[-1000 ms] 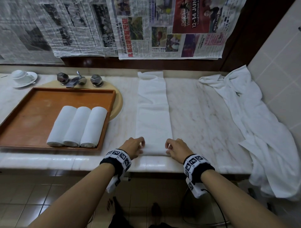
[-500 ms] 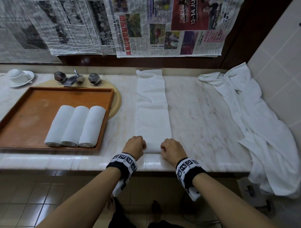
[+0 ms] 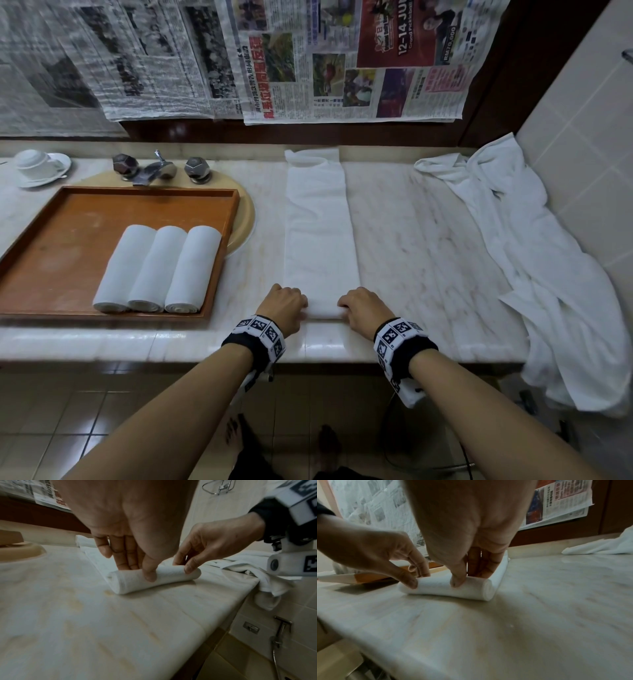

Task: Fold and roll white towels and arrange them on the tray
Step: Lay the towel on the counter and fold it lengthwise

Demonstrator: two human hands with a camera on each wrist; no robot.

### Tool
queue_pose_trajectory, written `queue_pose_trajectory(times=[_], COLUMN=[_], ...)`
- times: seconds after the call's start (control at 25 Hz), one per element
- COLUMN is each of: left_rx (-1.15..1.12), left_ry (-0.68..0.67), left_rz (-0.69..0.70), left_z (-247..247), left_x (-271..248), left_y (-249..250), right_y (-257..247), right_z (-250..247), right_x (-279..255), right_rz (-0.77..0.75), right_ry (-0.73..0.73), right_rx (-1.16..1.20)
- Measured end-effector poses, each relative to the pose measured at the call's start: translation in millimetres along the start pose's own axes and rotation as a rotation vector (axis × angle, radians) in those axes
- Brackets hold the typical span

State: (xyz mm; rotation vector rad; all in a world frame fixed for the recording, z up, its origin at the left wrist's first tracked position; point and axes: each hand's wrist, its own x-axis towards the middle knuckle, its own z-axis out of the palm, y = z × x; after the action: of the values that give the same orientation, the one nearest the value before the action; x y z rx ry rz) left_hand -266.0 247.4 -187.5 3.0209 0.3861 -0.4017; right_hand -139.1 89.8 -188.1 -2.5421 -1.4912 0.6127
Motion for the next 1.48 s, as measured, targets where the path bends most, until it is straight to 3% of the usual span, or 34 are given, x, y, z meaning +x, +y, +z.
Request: queue_pose_trajectory(times=[0.12, 0.32, 0.72, 0.88, 1.04, 1.24, 1.4, 1.48], left_rx=[-0.099, -0.246, -0.2, -0.255, -0.14, -0.007, -0.088, -0.183], left_ry=[-0.042, -0.072, 0.11, 0.13, 0.136, 0.062, -0.017, -0.014], left_rz=[0.018, -0.076, -0.108, -0.117, -0.063, 0.041, 0.099, 0.069], left_z=[-8.1, -10.3, 5.9, 12.9, 14.2, 12.3, 6.3, 4.4], left_x=[3.2, 8.5, 6.7, 4.1, 6.5, 6.5, 9.3, 8.6], left_y=[-4.7, -7.8, 10.9, 13.2, 11.0, 0.2, -8.0, -7.8], right_y=[0.8, 7.2, -9.4, -8.1, -7.4, 5.5, 10.1, 14.1], right_z=[-9.9, -19.1, 19.8, 19.4, 17.6, -2.3, -10.7, -9.1], right_x=[1.1, 9.1, 2.2, 3.9, 10.4, 10.4, 6.9, 9.4], right_rz=[0.048, 0.119, -0.09, -0.094, -0.075, -0.123, -0.044, -0.043], right_ry=[-0.03, -0.004, 0.278, 0.228, 0.181, -0.015, -0.078, -0.025], right_rx=[0.119, 0.248, -0.055, 0.009, 0.004, -0.027, 0.196, 0.239])
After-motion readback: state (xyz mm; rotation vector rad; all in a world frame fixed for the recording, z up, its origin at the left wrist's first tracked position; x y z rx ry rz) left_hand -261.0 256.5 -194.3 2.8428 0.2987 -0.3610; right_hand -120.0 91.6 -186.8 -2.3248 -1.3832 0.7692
